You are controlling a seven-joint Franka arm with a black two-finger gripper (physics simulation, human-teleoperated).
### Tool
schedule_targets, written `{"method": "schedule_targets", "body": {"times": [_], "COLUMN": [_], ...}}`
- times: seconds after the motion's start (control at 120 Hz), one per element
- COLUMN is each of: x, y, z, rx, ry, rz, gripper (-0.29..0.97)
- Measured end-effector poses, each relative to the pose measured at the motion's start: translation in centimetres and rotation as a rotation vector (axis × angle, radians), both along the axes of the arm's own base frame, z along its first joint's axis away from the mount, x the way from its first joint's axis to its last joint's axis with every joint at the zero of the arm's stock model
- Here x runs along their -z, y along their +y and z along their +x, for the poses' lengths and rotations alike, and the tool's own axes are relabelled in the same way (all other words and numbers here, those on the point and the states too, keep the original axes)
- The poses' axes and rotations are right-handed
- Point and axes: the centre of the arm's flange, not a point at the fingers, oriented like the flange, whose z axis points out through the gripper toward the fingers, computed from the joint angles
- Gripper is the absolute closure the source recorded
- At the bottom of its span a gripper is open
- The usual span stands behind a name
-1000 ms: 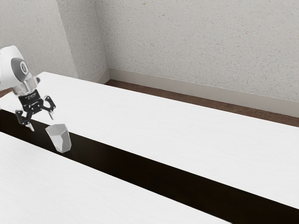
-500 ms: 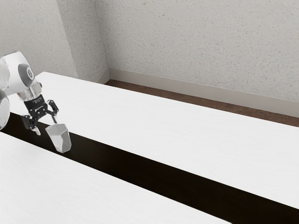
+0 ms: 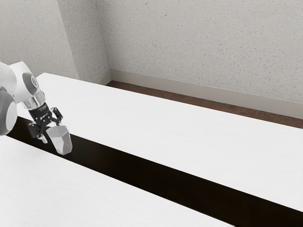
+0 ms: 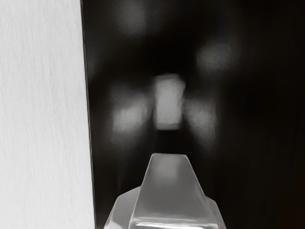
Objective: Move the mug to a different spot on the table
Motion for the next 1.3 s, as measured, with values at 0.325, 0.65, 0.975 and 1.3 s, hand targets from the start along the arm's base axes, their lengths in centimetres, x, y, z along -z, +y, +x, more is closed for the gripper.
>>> {"method": "schedule_targets", "body": {"times": [0.325, 0.65, 0.975, 1.3], "x": [0.63, 0.77, 0.91, 0.14], "y": [0.46, 0.71, 0.71, 0.83], "z": [-0.09, 0.29, 0.35, 0.53], "rx": [0.014, 0.048, 0.066, 0.081], "ry": [-0.005, -0.031, -0.04, -0.047], "rz": [0.008, 0.027, 0.028, 0.036], "gripper": [0.0, 0.23, 0.53, 0.67]}}
